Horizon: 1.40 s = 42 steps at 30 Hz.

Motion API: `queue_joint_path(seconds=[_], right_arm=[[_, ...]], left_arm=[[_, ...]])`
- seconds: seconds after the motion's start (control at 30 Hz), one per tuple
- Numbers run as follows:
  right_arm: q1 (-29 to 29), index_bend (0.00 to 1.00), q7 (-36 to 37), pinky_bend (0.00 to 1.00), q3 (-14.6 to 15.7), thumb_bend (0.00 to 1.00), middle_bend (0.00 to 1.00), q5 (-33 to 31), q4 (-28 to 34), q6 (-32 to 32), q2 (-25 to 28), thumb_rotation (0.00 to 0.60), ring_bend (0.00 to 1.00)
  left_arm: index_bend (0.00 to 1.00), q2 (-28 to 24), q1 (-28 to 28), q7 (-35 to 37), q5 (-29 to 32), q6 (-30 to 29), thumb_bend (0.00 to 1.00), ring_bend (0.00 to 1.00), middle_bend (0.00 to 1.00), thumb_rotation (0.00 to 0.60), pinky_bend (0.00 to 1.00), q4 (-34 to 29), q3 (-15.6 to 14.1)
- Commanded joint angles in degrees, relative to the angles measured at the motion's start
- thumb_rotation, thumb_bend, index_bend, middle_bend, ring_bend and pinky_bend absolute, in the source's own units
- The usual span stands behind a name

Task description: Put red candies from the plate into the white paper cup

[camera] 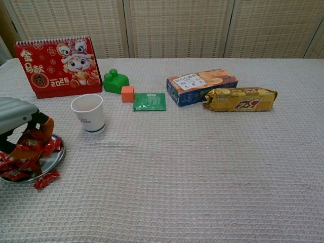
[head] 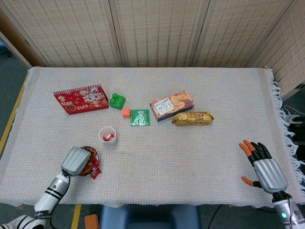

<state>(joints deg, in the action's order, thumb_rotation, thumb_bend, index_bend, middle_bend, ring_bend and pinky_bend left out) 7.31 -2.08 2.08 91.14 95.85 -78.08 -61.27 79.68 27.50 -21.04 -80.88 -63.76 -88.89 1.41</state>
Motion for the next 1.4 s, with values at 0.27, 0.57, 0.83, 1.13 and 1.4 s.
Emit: queue_joint_path(seconds=[0.27, 0.57, 0.83, 1.13, 1.4], right_arm=[[0.15, 0.00, 0.19, 0.00, -0.15, 0.06, 0.00, -0.26, -0.13, 0.23, 0.00, 0.600, 0.00], [0.13, 0.00, 0.30, 0.00, -0.55, 0.06, 0.00, -1.08, -0.18, 0.25, 0.03, 0.600, 0.00], [0.08, 0.00, 0.39, 0.00, -0.78, 0.06, 0.00, -1.56, -0.19, 0.19, 0.13, 0.600, 0.00], [0.05, 0.00, 0.40, 0.00, -0.82, 0.06, 0.00, -1.59, -0.10, 0.16, 0.20, 0.600, 0.00], [0.05, 0.00, 0.45, 0.00, -0.82, 0.06, 0.00, -1.57, -0.12, 0.18, 0.22, 0.600, 0.00]], left_arm=[[0.66, -3.02, 6.79, -5.16, 7.97, 4.58, 0.57, 0.60, 0.63, 0.600, 1.00, -7.96, 8.24], [0.66, 0.54, 12.44, -10.10, 15.52, 7.75, 0.57, 0.60, 0.63, 0.600, 1.00, -5.24, 11.42], [0.66, 5.01, 15.61, -12.51, 18.56, 7.15, 0.56, 0.60, 0.63, 0.600, 1.00, 0.67, 12.13], [0.63, 6.29, 16.89, -11.93, 19.96, 8.02, 0.56, 0.60, 0.61, 0.600, 1.00, 3.90, 10.92], [0.52, 7.07, 16.98, -9.61, 19.53, 8.25, 0.53, 0.53, 0.54, 0.600, 0.97, 6.68, 9.66]])
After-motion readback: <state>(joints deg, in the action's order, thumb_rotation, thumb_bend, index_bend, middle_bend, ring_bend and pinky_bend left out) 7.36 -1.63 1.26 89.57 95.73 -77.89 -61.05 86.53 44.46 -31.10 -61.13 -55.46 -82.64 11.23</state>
